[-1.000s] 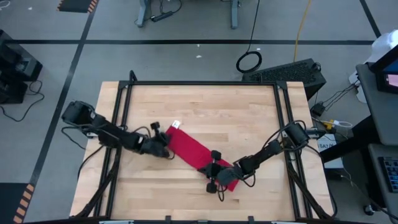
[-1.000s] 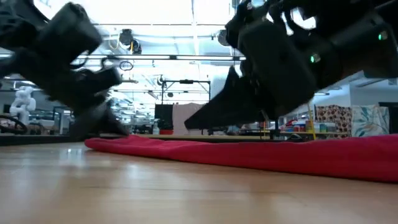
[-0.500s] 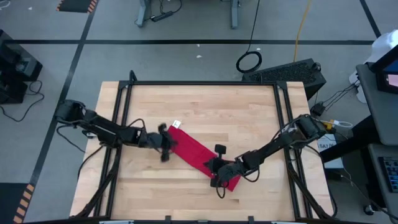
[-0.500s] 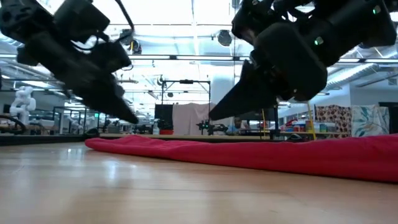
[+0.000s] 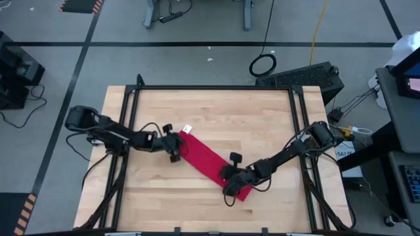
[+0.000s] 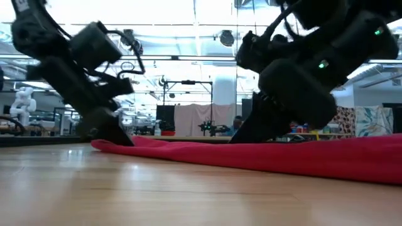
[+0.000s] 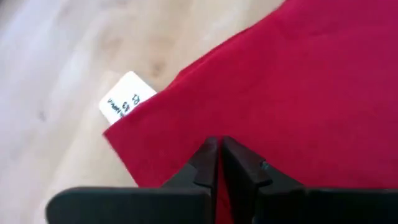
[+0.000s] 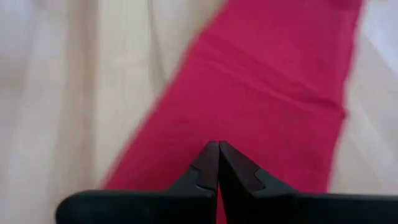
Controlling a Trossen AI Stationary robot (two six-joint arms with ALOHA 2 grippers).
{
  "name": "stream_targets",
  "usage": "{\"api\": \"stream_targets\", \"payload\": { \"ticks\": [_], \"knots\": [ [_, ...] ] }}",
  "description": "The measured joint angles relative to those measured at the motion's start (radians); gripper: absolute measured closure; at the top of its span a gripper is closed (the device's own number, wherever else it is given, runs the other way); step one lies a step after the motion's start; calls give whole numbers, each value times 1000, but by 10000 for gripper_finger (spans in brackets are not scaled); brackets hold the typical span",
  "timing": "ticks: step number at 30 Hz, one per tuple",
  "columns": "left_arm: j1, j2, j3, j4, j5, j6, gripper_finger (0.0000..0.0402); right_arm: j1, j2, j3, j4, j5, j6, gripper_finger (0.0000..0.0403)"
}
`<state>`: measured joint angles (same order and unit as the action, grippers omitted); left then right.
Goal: Roll towel
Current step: Roll the red towel
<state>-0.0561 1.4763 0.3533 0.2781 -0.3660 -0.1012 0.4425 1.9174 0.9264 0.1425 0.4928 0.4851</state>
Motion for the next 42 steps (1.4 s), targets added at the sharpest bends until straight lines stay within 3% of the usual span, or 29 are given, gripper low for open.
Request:
{"api": "stream_targets", "payload": {
  "ticks": [6,11,15,18,22,27,33,38,42],
  "knots": [
    [117,114,0,295,58,183,373,25,0,0,127,12,-21,401],
    [205,231,38,505,135,239,373,16,0,0,131,59,-41,401],
    [237,225,63,521,308,173,373,14,60,1,198,217,21,401],
    [220,165,63,498,409,95,373,17,132,-1,311,212,49,401],
    [161,61,63,354,468,29,373,18,200,0,429,186,96,401],
    [75,-20,62,116,464,-3,373,18,251,2,534,193,178,401],
    [61,9,62,-41,302,12,373,36,260,3,563,239,208,401],
    [104,54,64,7,247,67,373,46,202,-1,602,225,107,401],
    [144,99,61,147,245,161,373,26,129,1,585,235,-44,401]
  ]
}}
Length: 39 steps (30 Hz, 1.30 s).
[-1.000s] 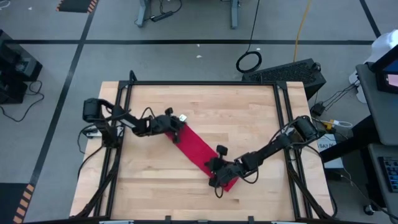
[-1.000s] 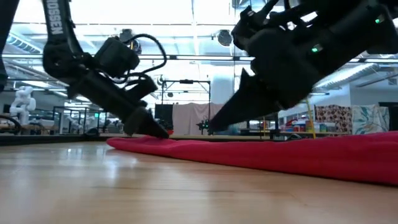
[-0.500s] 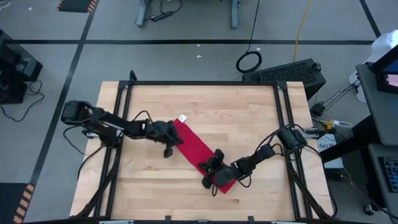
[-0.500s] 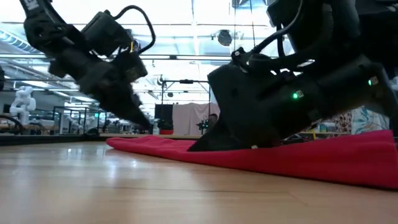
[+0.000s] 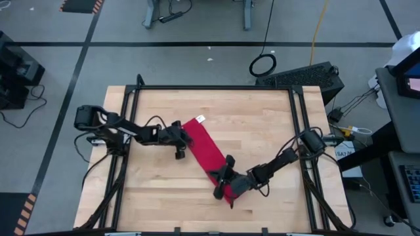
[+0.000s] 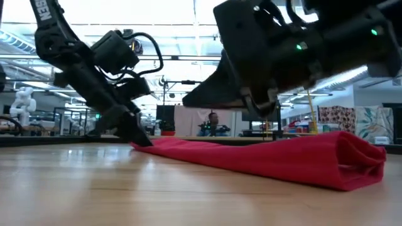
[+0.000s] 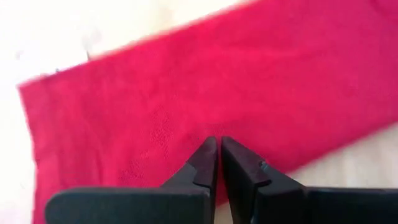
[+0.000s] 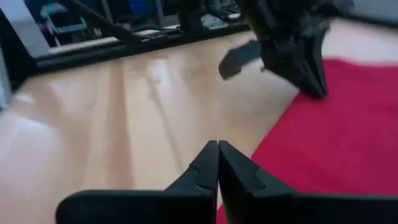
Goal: Roll towel
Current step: Roll the red towel
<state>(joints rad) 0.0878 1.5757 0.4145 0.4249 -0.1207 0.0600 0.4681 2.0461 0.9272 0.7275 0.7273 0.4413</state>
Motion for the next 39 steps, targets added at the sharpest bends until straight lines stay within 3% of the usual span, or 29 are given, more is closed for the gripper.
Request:
{"api": "stream_targets", "payload": {
  "ticks": [6,14,18,22,28,39],
  "knots": [
    [22,-39,6,63,19,-4,373,-113,-83,0,-145,-38,-1,401],
    [-37,-289,9,-101,104,-140,373,-338,-102,0,-258,-533,18,402],
    [-65,-440,9,-220,99,-178,373,-432,-102,0,-270,-658,-18,402],
    [-88,-532,9,-284,87,-199,373,-522,-102,2,-344,-685,-65,403],
    [-102,-548,9,-331,55,-239,373,-620,-96,2,-487,-706,-86,403],
    [-129,-542,-11,-482,37,-337,373,-667,-165,-3,-573,-654,-84,403]
  ]
}}
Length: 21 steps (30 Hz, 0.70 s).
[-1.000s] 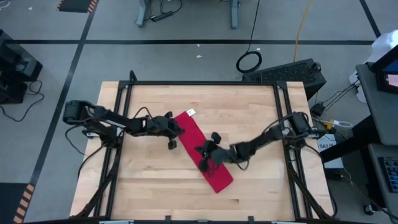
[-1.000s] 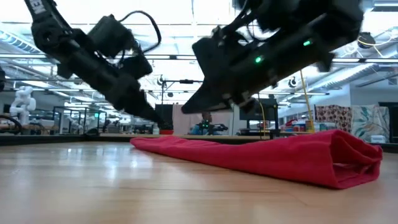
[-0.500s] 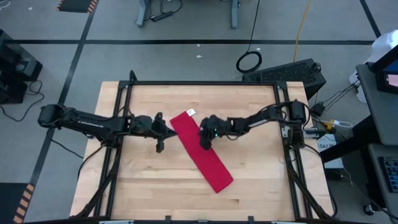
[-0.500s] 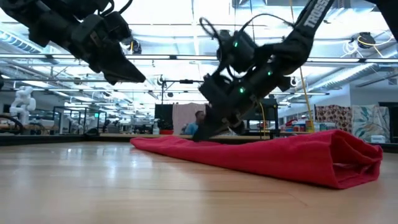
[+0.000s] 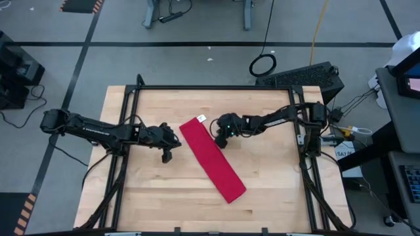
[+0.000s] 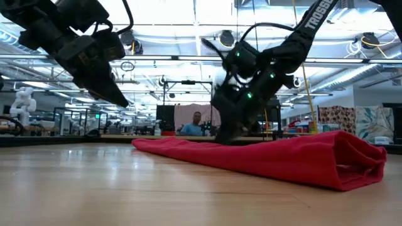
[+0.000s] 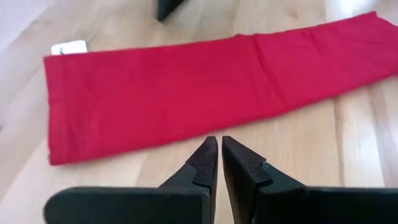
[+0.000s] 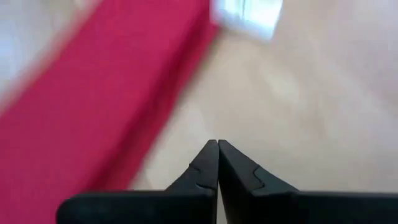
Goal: Roll towel
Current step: Roll the red towel
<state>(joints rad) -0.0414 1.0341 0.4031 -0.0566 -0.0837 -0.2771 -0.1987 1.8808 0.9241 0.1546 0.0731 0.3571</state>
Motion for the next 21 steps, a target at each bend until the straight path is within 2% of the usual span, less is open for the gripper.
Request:
{"api": "stream_targets", "payload": {
  "ticks": [5,7,11,16,21],
  "knots": [
    [-35,0,-2,28,-16,-6,373,39,-17,6,254,-33,-12,403],
    [-45,0,-2,55,-36,-6,373,59,15,33,280,-44,-23,403],
    [-58,0,-3,81,-70,-6,373,79,98,147,164,-43,-50,403],
    [-67,0,-3,68,-90,-7,373,83,183,300,-113,-19,-113,403],
    [-76,0,-3,69,-96,-15,373,49,228,362,-257,34,-159,403]
  ]
}}
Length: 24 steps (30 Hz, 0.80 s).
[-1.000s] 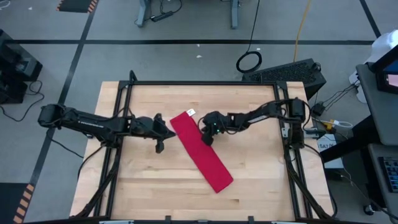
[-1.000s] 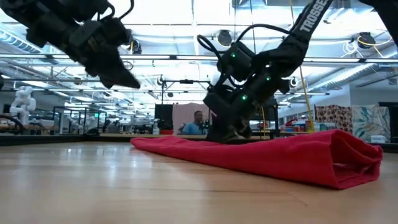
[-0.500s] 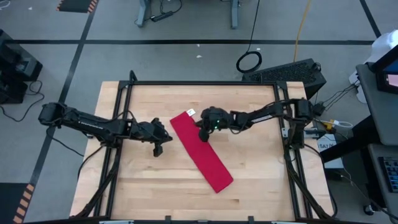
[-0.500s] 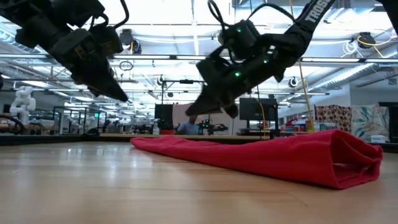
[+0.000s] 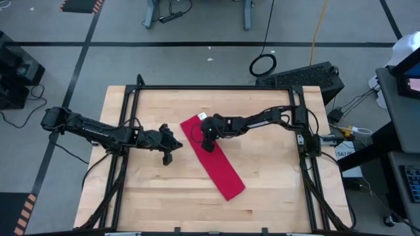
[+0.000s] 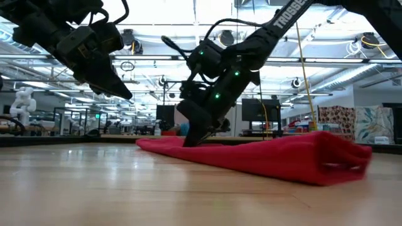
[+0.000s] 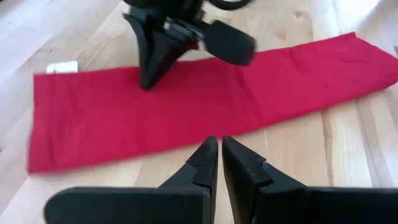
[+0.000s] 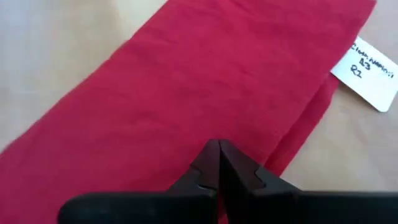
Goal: Roll towel
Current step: Roll the red towel
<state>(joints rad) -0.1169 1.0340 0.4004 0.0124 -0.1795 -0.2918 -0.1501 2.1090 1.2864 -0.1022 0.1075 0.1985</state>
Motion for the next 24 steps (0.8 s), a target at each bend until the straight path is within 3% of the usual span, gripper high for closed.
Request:
{"api": "stream_targets", "payload": {
  "ticks": [4,11,17,24],
  "knots": [
    [-10,0,0,-8,-7,-15,373,-35,-9,2,-91,36,48,403],
    [-31,0,0,-33,-18,-10,373,-68,-59,-3,-290,197,110,403],
    [-58,0,0,-67,-37,-16,373,-79,-105,-7,-433,207,190,403],
    [-93,0,0,-63,-46,-18,373,-15,-280,-5,-425,208,233,403]
  ]
}}
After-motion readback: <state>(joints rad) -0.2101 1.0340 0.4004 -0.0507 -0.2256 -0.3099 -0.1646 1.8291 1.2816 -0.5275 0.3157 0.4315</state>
